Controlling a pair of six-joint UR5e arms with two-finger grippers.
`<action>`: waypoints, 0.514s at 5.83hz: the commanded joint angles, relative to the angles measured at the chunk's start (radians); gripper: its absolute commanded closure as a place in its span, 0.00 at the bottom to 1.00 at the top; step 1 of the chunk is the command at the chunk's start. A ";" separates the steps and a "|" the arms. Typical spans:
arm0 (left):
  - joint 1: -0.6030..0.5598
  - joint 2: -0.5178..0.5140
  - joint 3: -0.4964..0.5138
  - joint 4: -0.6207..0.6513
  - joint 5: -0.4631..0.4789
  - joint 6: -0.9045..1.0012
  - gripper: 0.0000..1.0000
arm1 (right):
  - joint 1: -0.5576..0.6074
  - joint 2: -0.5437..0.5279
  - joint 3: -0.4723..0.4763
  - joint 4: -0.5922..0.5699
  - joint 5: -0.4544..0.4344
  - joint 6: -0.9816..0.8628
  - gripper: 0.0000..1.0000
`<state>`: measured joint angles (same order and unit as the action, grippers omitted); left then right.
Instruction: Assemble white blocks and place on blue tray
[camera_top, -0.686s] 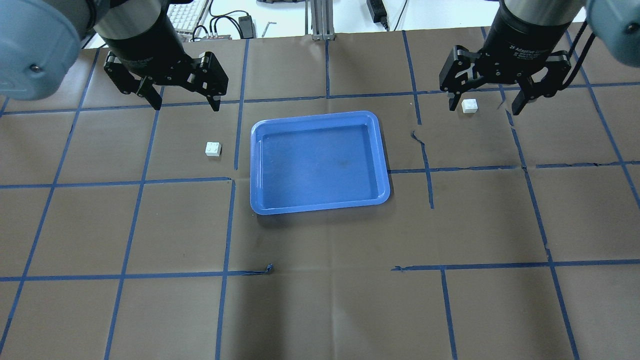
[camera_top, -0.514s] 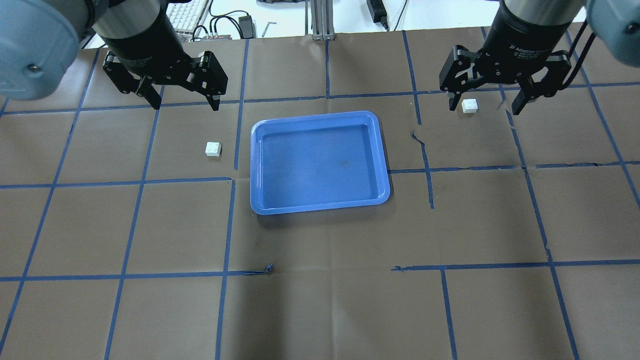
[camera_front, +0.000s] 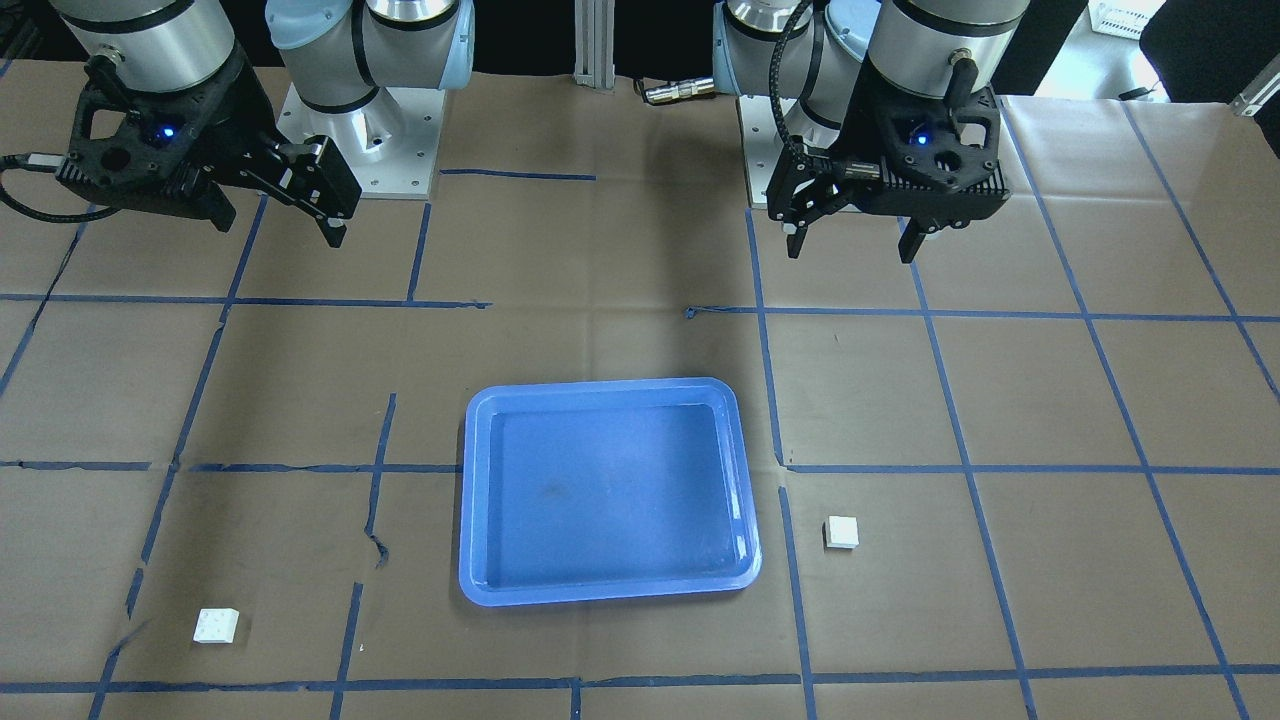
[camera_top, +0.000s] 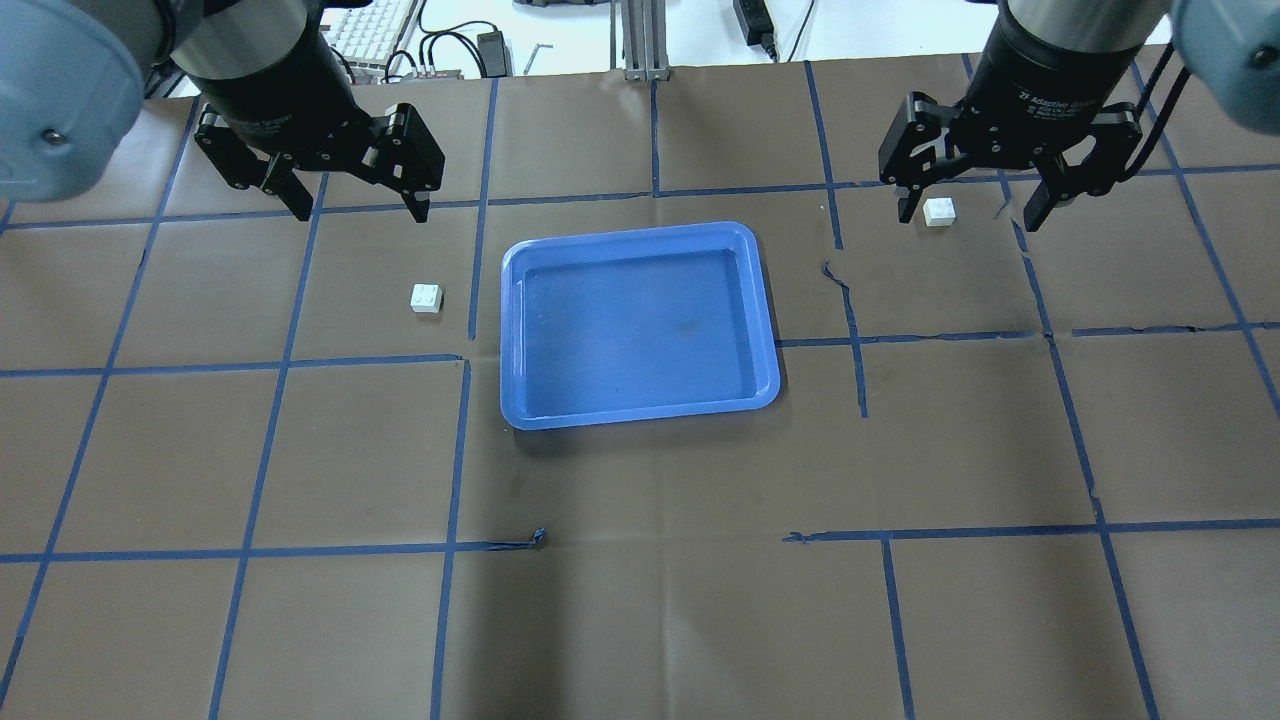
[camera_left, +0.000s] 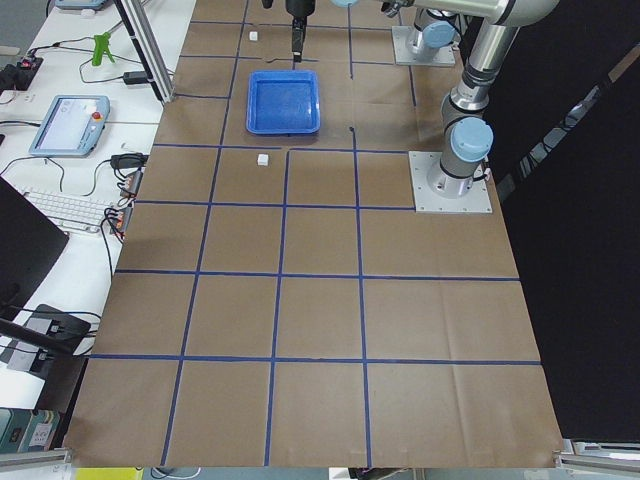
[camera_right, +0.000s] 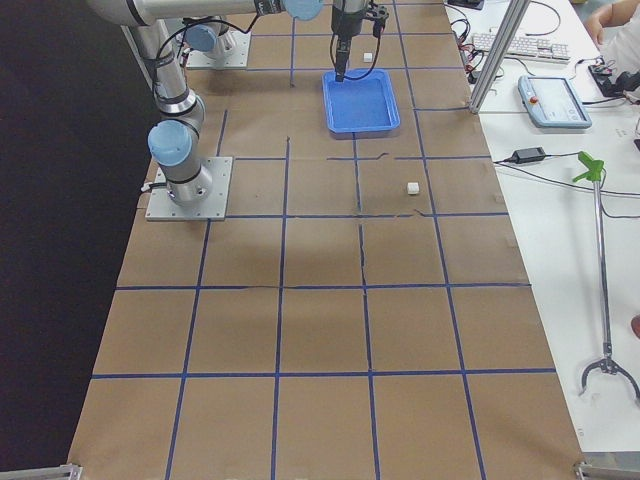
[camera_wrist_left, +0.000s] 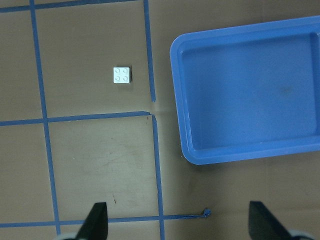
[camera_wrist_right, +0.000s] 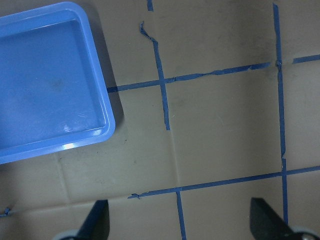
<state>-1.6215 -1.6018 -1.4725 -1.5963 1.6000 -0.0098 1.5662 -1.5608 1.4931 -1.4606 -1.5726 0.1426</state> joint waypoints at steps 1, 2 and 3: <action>0.110 -0.030 -0.003 0.015 -0.005 0.008 0.01 | 0.000 0.001 0.001 -0.001 0.000 0.000 0.00; 0.153 -0.044 -0.023 0.018 -0.006 0.030 0.01 | 0.000 0.001 0.001 0.000 -0.001 0.000 0.00; 0.155 -0.108 -0.026 0.028 -0.003 0.125 0.01 | 0.000 0.001 0.001 0.002 0.000 0.000 0.00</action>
<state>-1.4836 -1.6617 -1.4919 -1.5767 1.5956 0.0465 1.5662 -1.5601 1.4940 -1.4602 -1.5731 0.1427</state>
